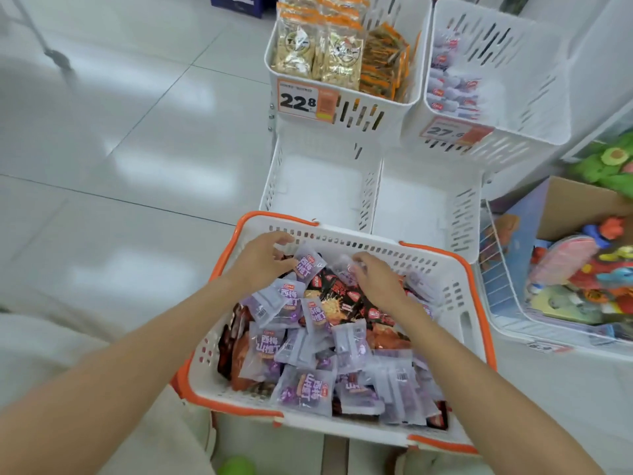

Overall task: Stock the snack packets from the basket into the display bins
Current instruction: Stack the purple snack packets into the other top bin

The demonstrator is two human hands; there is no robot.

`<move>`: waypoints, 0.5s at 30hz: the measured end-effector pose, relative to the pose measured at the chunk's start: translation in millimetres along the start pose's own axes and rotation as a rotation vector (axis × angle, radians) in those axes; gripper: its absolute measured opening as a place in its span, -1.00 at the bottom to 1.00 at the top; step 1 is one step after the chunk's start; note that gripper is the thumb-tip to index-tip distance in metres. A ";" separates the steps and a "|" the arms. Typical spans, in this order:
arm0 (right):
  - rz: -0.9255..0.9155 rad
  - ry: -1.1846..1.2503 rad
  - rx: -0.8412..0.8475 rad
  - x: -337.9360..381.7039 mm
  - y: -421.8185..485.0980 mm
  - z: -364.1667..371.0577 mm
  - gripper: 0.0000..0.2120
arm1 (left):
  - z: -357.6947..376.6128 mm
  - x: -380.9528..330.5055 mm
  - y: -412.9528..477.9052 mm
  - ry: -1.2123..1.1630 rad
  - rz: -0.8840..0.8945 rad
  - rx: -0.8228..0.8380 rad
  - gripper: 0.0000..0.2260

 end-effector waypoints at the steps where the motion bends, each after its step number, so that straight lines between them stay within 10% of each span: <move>1: -0.044 0.042 0.005 16.6 0.1 -11.0 -0.71 | 6.4 -3.7 -0.8 0.017 0.013 0.047 -0.52; 7: 0.055 0.507 0.234 59.3 -16.0 -13.8 -0.71 | 47.4 -4.8 -17.3 -0.171 -0.104 0.327 -0.38; 15: -0.035 -0.262 0.630 11.7 -47.0 100.7 -0.31 | 21.4 31.0 -20.5 -0.445 -0.355 0.172 -0.66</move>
Point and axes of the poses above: each hand's wrist, its own y-axis towards the middle knuckle, its own z-axis out of the palm, x = y × z, the point moved 9 cm from there along y, towards the middle knuckle, and after that the axes turned 11 degrees about -x, right-handed, at the moved point
